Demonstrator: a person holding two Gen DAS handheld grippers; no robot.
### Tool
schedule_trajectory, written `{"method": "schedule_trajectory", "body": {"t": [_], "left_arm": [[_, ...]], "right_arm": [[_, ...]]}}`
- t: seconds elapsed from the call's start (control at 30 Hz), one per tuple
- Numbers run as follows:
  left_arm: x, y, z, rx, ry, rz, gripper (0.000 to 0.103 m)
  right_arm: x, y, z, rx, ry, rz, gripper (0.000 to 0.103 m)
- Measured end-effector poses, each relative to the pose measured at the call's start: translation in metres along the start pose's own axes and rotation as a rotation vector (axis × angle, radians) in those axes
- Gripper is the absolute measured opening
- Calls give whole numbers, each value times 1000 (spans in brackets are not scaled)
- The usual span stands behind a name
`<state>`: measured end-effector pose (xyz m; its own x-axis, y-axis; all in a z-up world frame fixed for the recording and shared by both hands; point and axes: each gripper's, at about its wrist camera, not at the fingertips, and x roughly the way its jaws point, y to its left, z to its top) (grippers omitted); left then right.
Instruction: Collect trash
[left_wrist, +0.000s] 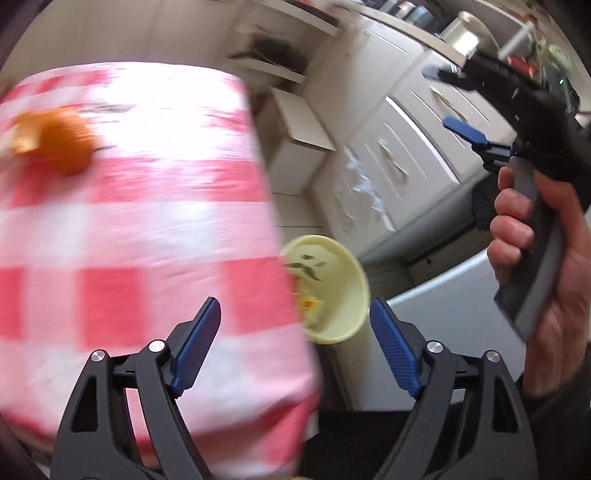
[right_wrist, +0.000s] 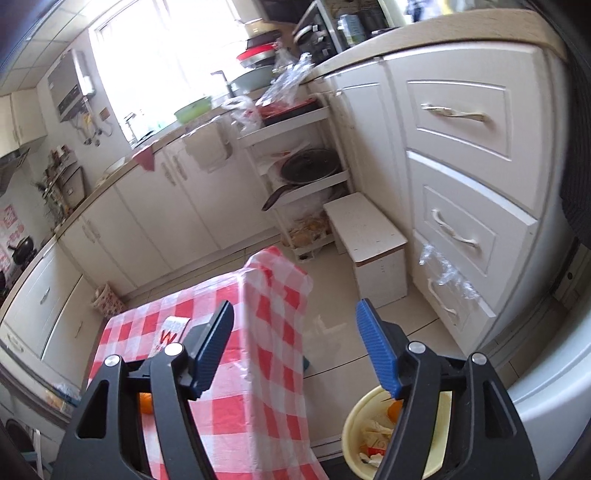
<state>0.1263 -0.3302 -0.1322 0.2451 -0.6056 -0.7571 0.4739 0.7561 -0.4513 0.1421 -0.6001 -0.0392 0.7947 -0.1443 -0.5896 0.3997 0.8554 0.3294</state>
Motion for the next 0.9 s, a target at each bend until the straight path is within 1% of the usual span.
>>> {"method": "schedule_trajectory", "body": {"t": [0.07,0.17,0.3,0.4,0.47,0.5,0.57,0.67,0.77,0.83,0.9], "left_arm": [[-33,30,-14,-44,-27,58,80],[-79,62,-33,-88,-69,127,80],[-130,89,-57,-130,-117,195,80],[-166,103,-73,-136,-157,244,82],[-187,113,-82,-129,-194,285,85],[-195,120,-87,-136,-206,296,85],[-204,137,-94,-162,-222,310,85],[-218,163,-109,-192,-252,344,85],[-221,184,-124,-206,-282,392,85],[-220,201,-137,-227,-285,423,85],[-217,218,-148,-266,-268,415,85]], "right_arm": [[7,20,-5,-34,25,27,68],[19,48,-18,-79,87,90,72],[23,83,-39,-122,157,154,72],[11,110,-49,-139,158,207,72],[-4,124,-55,-134,129,244,77],[-7,130,-59,-134,119,255,81],[-10,144,-70,-149,115,271,81],[-8,166,-88,-196,132,264,81],[-1,182,-104,-237,158,258,81],[1,187,-113,-244,164,256,81],[2,192,-123,-262,165,260,81]]}}
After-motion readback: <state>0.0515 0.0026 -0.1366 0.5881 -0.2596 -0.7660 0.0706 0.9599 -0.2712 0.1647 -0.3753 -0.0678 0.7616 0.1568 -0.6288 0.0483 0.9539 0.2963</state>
